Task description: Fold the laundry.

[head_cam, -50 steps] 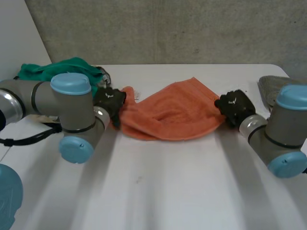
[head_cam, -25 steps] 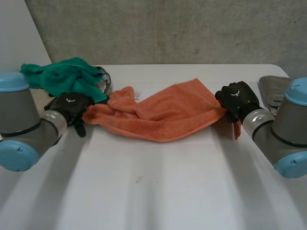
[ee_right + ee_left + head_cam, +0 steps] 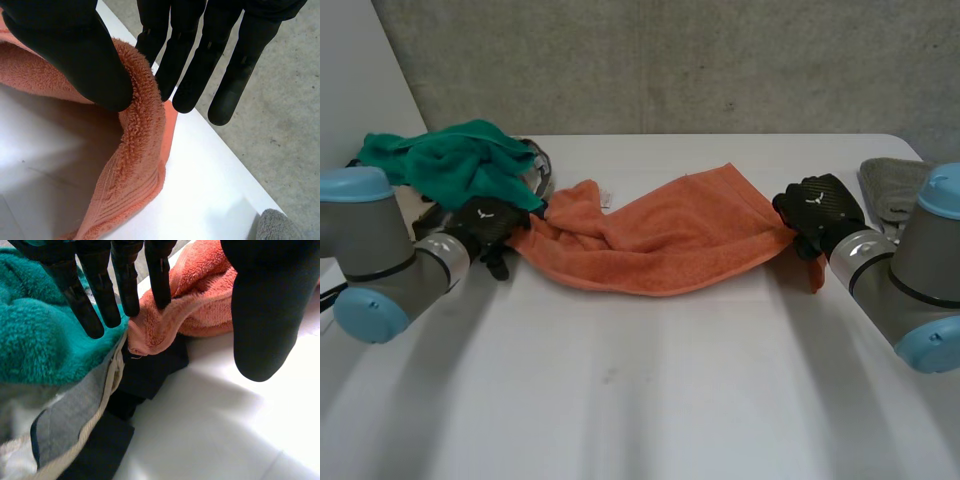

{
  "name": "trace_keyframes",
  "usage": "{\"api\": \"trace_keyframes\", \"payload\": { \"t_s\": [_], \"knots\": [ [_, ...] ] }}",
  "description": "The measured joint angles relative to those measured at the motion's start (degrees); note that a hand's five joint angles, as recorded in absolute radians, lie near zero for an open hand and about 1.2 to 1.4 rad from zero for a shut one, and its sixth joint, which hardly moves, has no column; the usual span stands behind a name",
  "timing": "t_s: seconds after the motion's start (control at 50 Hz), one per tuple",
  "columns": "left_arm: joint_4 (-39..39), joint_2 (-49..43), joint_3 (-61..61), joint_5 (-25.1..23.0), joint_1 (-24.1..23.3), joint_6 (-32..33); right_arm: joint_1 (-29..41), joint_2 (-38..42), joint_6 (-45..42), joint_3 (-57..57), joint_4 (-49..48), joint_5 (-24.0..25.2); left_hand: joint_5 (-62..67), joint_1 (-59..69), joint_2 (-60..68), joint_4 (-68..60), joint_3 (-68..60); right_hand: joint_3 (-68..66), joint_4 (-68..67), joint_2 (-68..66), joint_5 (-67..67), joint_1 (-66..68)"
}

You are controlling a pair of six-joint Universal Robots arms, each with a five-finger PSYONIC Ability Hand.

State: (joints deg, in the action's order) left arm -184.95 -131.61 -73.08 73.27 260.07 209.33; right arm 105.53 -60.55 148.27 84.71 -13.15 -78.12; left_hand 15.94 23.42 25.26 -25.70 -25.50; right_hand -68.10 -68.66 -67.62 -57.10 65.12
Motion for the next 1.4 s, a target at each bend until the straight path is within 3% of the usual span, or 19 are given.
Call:
{"api": "trace_keyframes", "payload": {
  "t_s": [0.18,0.3,0.44,0.54,0.72,0.86,1.06,1.16,1.28,1.4],
  "knots": [
    [1.7,-3.3,5.5,3.5,-2.9,3.8,-1.0,-0.6,0.2,0.1,0.8,0.1,5.4,7.9,5.7,-5.6,-5.6,0.0,0.0,0.0,0.0,0.0],
    [3.0,-5.4,9.3,5.7,-4.7,6.5,-1.8,-1.1,0.7,0.1,1.6,0.0,36.4,42.2,37.9,-37.0,-37.4,0.0,0.0,0.0,0.0,0.0],
    [4.9,-2.8,10.1,7.7,-6.2,7.2,-3.7,-3.1,-0.3,0.4,4.5,0.1,40.6,43.7,43.1,-42.9,-42.6,0.0,0.0,0.0,0.0,0.0],
    [11.0,6.5,4.3,9.9,-7.2,7.2,-6.8,-7.8,-8.1,1.6,11.6,1.2,40.6,43.7,43.1,-42.9,-42.6,0.0,0.0,0.0,0.0,0.0],
    [30.7,24.9,-10.8,10.7,-9.9,15.2,-13.1,-17.6,-36.5,7.4,36.1,5.0,40.6,43.7,43.3,-42.9,-42.6,0.0,0.0,0.0,0.0,0.0],
    [31.8,27.2,-12.8,10.6,-11.4,19.3,-12.8,-17.8,-39.8,7.9,39.6,5.8,40.6,43.7,43.3,-42.9,-42.6,0.0,0.0,0.0,0.0,0.0],
    [20.3,12.6,6.3,15.6,-11.7,18.8,-10.5,-5.8,-35.3,-5.6,34.9,2.6,40.6,43.7,43.3,-43.0,-42.8,0.0,0.0,0.0,-0.4,0.0],
    [14.6,2.9,26.1,15.7,-11.5,16.8,-8.2,3.1,-32.3,-22.3,28.4,-1.2,40.6,43.7,43.3,-43.1,-42.8,0.0,0.0,0.0,-0.7,0.0],
    [8.6,-5.6,49.1,16.0,-11.1,12.3,-6.5,8.9,-23.3,-41.1,13.8,-5.2,41.5,43.7,43.3,-43.2,-42.8,0.0,0.0,0.0,-1.0,0.0],
    [5.1,-4.9,63.2,17.8,-10.5,3.9,-6.1,8.6,-12.6,-46.3,-1.2,-5.5,41.5,43.7,43.4,-43.2,-42.8,0.0,0.0,0.0,-1.0,0.0]
  ]
}}
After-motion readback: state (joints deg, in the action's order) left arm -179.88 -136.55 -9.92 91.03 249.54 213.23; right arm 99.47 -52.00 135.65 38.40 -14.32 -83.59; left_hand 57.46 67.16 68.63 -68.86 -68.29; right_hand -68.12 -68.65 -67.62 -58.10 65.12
